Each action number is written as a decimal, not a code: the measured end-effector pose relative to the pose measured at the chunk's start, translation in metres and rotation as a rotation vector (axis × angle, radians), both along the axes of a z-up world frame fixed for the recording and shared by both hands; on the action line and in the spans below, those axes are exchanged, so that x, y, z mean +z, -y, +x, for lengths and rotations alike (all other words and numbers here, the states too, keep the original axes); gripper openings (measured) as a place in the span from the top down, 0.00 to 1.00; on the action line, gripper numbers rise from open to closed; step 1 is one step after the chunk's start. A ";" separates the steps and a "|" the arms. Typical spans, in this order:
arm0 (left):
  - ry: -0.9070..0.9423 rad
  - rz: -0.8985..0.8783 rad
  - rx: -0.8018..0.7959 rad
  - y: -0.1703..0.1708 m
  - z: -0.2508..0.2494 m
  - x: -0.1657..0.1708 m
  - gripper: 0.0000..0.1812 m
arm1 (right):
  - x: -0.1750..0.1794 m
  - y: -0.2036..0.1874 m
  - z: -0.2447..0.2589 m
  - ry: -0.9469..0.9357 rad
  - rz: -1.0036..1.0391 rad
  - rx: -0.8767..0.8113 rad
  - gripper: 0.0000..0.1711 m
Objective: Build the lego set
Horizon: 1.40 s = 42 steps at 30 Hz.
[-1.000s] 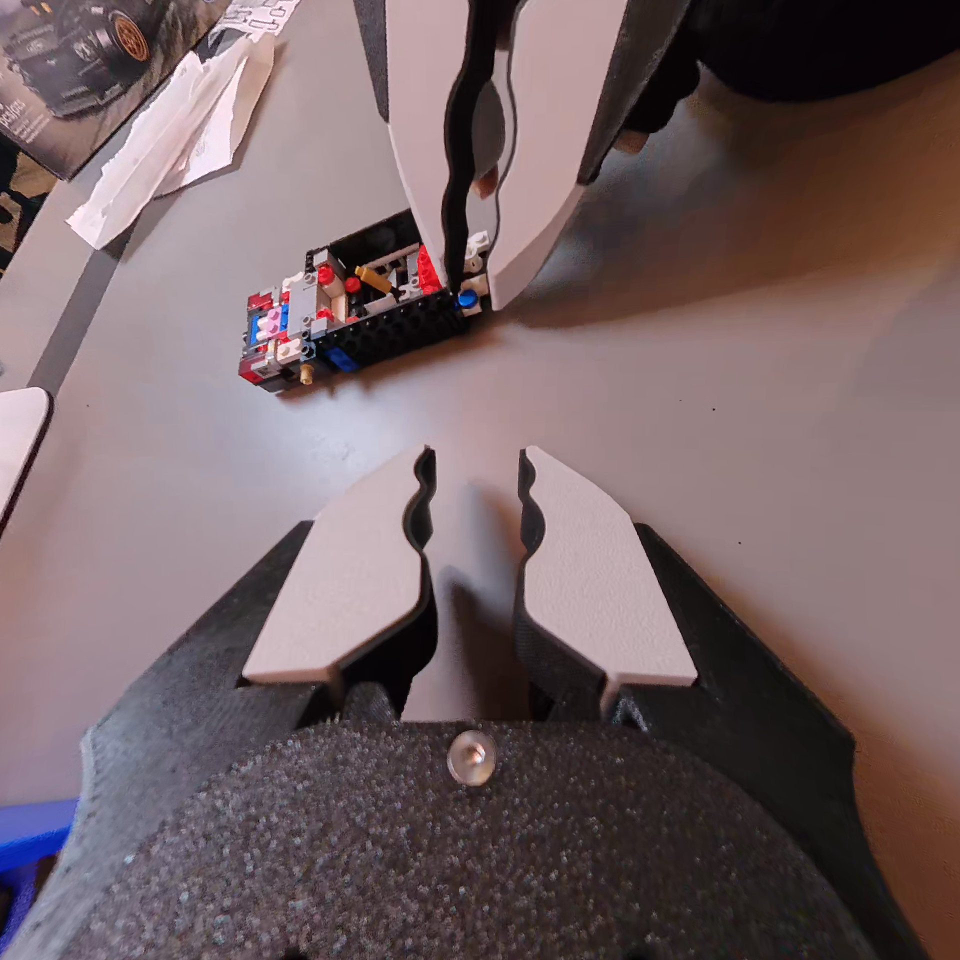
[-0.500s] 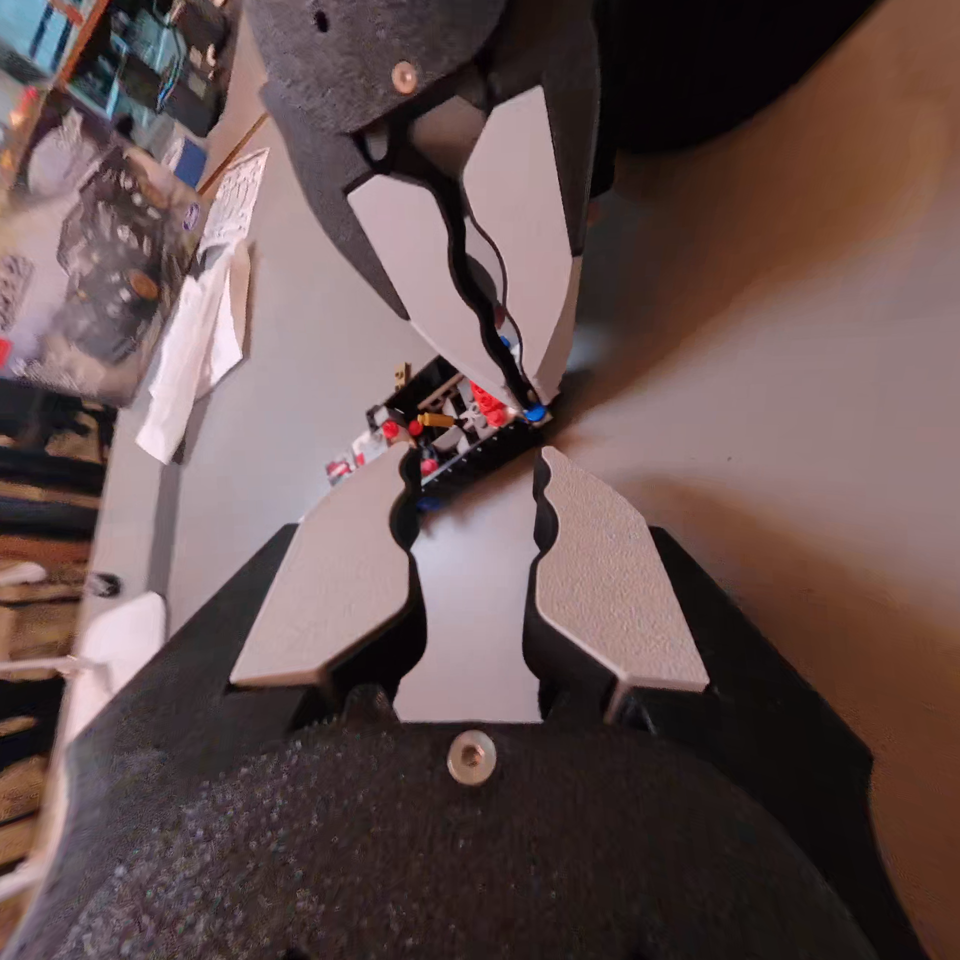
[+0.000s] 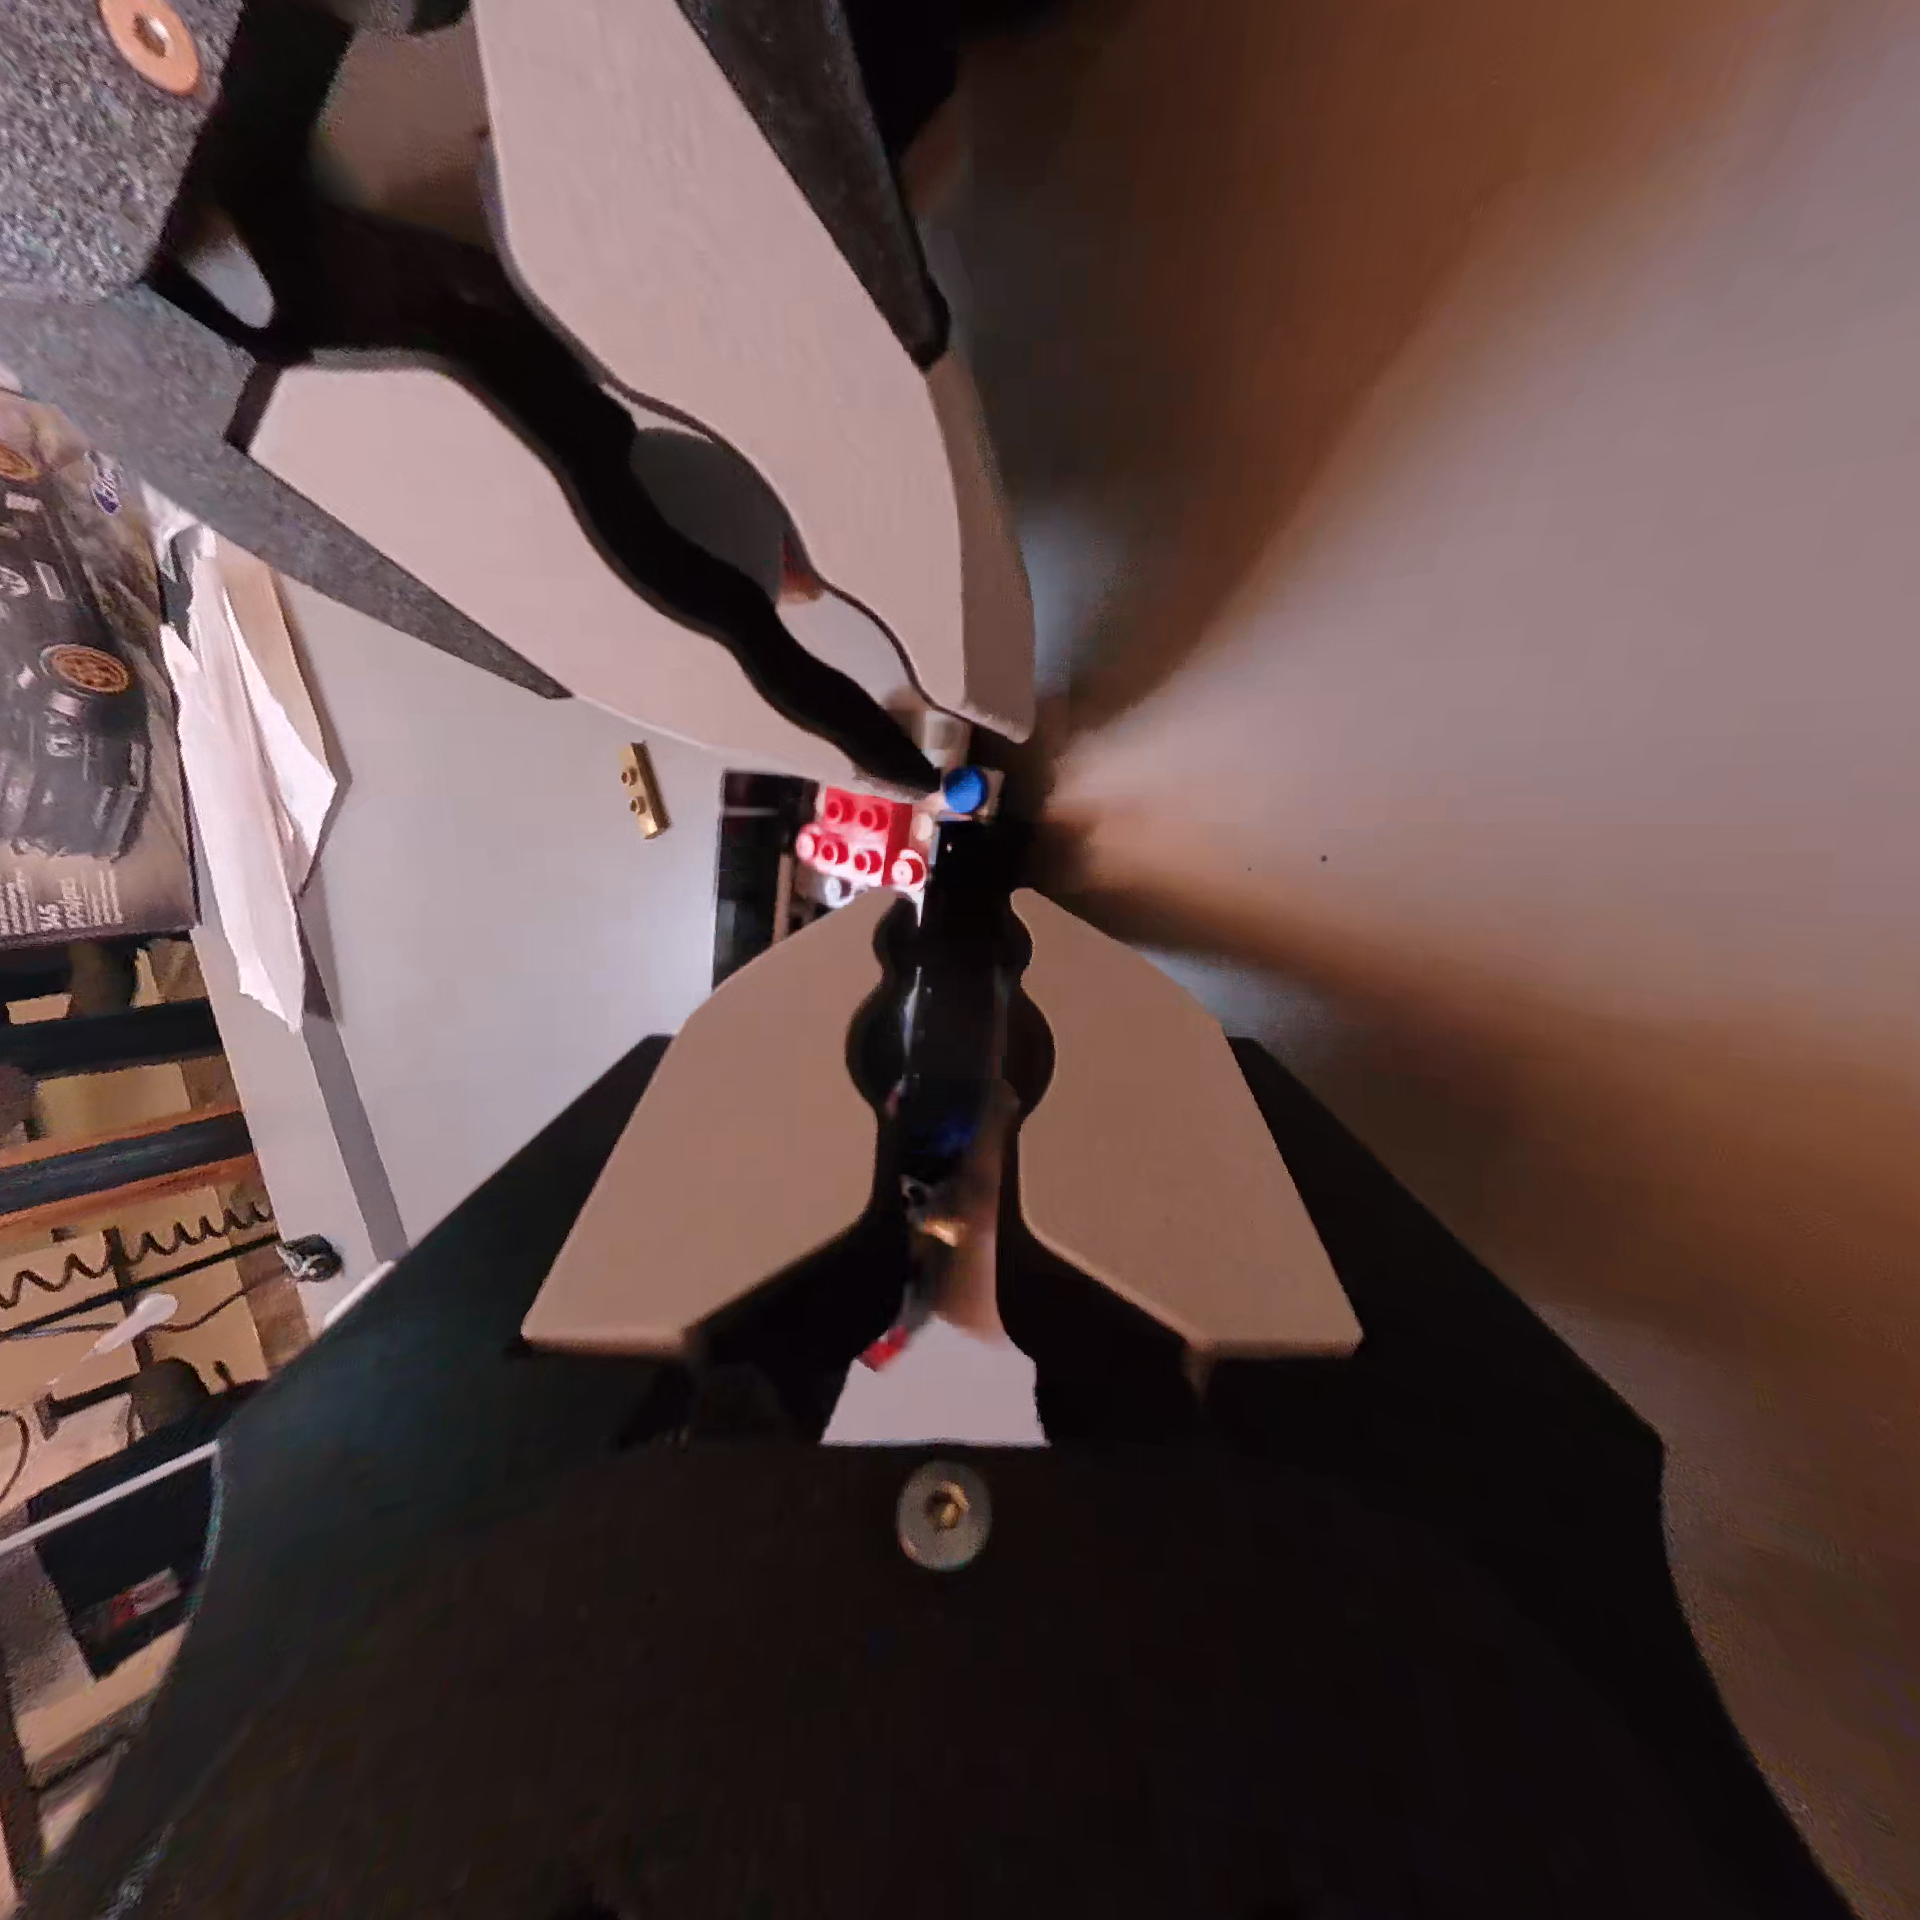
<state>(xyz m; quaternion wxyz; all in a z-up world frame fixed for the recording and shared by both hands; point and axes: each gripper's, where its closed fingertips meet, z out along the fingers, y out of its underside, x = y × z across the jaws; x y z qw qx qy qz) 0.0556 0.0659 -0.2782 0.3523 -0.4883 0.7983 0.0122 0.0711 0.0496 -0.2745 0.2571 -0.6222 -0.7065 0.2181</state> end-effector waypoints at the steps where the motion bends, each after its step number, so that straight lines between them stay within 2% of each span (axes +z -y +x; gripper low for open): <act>1: -0.003 -0.014 0.007 0.002 0.000 0.000 0.93 | 0.000 -0.001 0.000 -0.012 0.001 -0.019 0.92; 6: 0.031 -0.042 -0.011 0.007 0.004 0.000 0.93 | 0.000 -0.006 -0.002 -0.074 -0.010 -0.088 0.96; 16: 0.066 -0.063 -0.009 0.006 0.006 0.000 0.94 | 0.000 -0.005 -0.002 -0.101 -0.055 -0.074 0.96; 23: 0.060 -0.088 -0.020 0.011 0.006 0.000 0.94 | 0.002 0.001 -0.003 -0.220 -0.248 -0.047 0.97; 26: 0.060 -0.084 -0.016 0.008 0.004 0.000 0.94 | 0.020 0.007 -0.006 -0.329 -0.343 -0.018 1.00; 29: 0.065 -0.082 -0.041 0.011 0.003 0.000 0.94 | 0.024 0.003 -0.007 -0.352 -0.285 -0.033 1.00; 32: 0.072 -0.090 -0.042 0.011 0.003 0.000 0.94 | 0.020 -0.002 -0.003 -0.297 -0.192 -0.051 1.00; 34: 0.077 -0.090 -0.048 0.011 0.003 0.000 0.94 | 0.011 0.003 -0.002 -0.234 -0.139 -0.028 0.91; 35: 0.079 -0.087 -0.049 0.011 0.003 0.000 0.94 | 0.006 0.002 -0.003 -0.202 -0.105 -0.033 0.90; 42: 0.088 -0.089 -0.047 0.011 0.004 0.000 0.94 | -0.002 -0.002 -0.005 -0.116 -0.024 -0.067 0.95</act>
